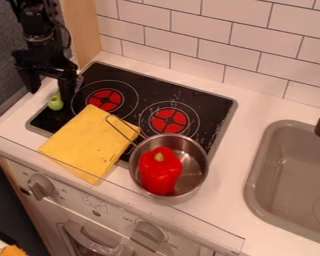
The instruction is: Put the green spatula from the left burner to the right burner
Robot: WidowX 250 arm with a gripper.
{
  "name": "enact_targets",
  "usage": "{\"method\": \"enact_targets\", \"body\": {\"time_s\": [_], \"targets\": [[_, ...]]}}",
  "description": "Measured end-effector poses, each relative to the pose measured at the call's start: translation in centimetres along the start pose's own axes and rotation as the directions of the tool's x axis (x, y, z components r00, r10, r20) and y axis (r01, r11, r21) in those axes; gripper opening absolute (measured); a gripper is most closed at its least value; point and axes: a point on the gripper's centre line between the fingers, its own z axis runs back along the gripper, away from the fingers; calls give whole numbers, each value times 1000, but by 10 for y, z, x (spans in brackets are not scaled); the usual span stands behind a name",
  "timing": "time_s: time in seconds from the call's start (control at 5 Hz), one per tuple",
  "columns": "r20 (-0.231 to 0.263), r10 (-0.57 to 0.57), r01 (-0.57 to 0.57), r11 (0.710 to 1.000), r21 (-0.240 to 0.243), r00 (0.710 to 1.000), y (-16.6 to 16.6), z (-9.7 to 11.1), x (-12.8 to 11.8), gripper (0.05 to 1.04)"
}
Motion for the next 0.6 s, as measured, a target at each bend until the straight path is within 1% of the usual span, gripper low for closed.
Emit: {"method": "enact_targets", "body": {"time_s": [0.2,0.4,0.6], "targets": [[-27,-2,2,1000,9,1000,10,-12,4,998],[-25,44,-45,998,-33,999,13,-17,1,945],[-19,66,-67,995,-72,998,4,-19,-4,674]]}}
